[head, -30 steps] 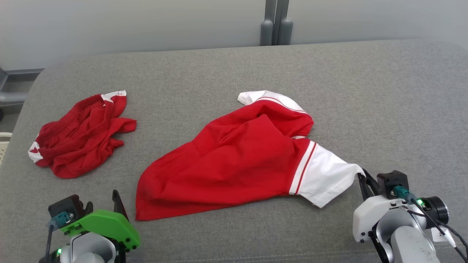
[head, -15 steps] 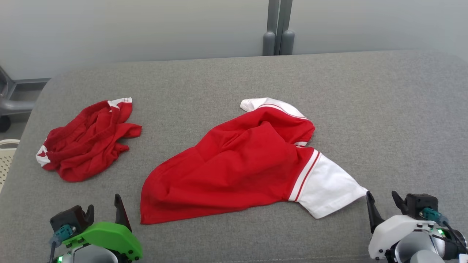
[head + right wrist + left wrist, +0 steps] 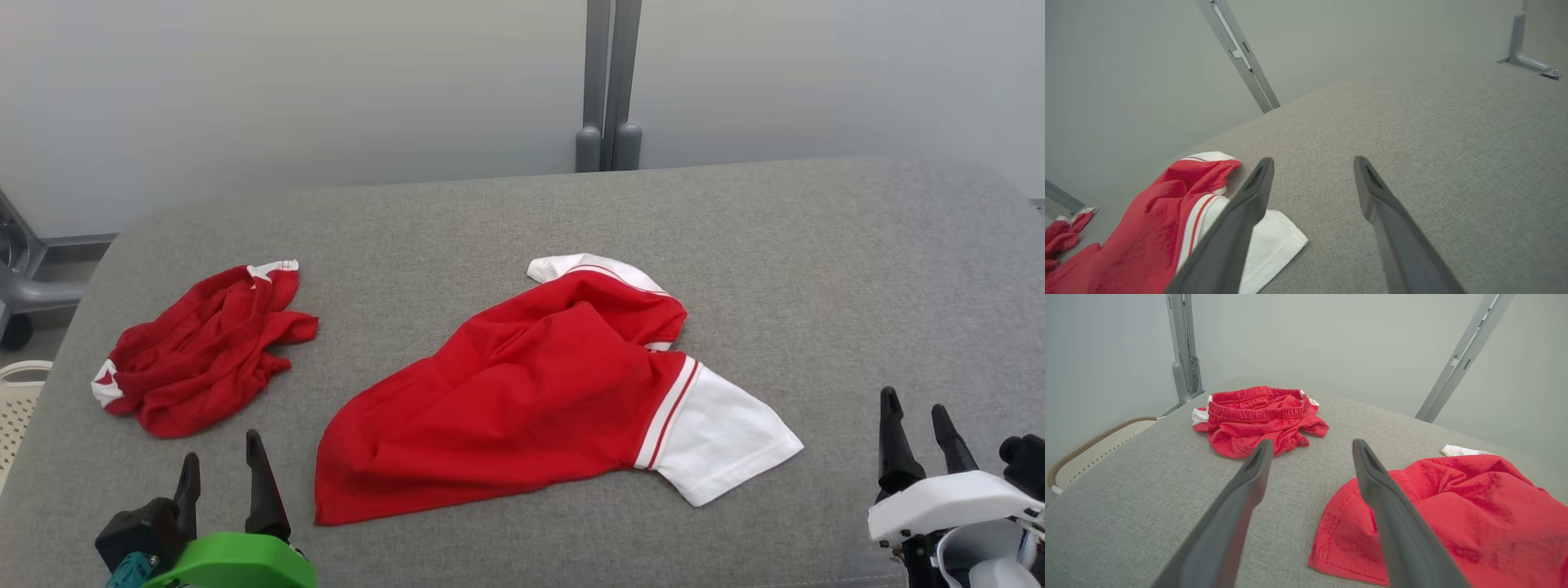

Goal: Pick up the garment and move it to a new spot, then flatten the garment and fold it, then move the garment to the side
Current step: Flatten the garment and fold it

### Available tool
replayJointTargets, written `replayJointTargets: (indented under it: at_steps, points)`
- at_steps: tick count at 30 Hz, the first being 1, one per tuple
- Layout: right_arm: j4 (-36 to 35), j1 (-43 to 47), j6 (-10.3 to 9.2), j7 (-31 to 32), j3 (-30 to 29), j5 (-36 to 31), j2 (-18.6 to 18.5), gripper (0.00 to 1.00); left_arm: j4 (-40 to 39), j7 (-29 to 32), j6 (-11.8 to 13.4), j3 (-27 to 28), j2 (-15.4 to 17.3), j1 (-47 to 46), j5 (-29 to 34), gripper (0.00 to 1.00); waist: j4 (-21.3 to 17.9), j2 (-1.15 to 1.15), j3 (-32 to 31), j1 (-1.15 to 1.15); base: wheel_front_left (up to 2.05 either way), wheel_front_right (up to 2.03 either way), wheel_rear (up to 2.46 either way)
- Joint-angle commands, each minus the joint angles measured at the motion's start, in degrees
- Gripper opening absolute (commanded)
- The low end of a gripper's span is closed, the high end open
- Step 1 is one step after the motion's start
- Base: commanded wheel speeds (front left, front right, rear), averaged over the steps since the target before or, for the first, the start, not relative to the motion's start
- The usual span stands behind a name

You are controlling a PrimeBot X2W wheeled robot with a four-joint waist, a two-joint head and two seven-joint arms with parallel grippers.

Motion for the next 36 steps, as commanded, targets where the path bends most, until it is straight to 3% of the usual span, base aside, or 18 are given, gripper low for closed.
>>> replayJointTargets:
  at_steps: [1,6,12,17,23,36]
  points:
    - [-0.6,-0.7,0.02,-1.2,0.8,2.3,-0.2,1.00,-0.6,-0.5,-0.6,0.8,-0.5,1.1,1.1,1.00,-0.3,0.00,-0.7,0.00,0.00,0.00,0.00]
    - [-1.5,-0.4,0.02,-5.2,3.9,6.7,-0.2,1.00,-2.9,-0.6,-4.2,3.9,-2.7,2.6,5.3,1.00,-0.3,0.00,-1.9,0.00,0.00,0.00,0.00]
    - [-3.8,1.3,0.01,-6.8,7.9,3.5,-0.2,1.00,-3.4,-0.7,-10.8,5.3,-3.6,5.1,9.1,1.00,-0.3,0.00,-2.9,0.00,0.00,0.00,0.00]
    - [-6.2,3.1,0.01,-4.3,11.7,-3.0,-0.2,1.00,-2.8,-0.7,-14.2,6.5,-3.1,7.1,11.4,1.00,0.1,0.00,-3.4,0.00,0.00,0.00,0.00]
    - [-9.6,4.9,0.01,0.8,15.3,-10.0,-0.8,1.00,-2.0,-0.6,-14.9,8.3,-2.8,9.1,13.9,1.00,1.1,0.00,-3.7,0.00,0.00,0.00,0.00]
    - [-11.4,8.6,0.01,6.2,15.0,-14.5,-0.5,1.00,0.0,3.5,-13.7,6.9,-1.0,10.3,15.0,1.00,2.3,0.00,-3.8,0.00,0.00,0.00,0.00]
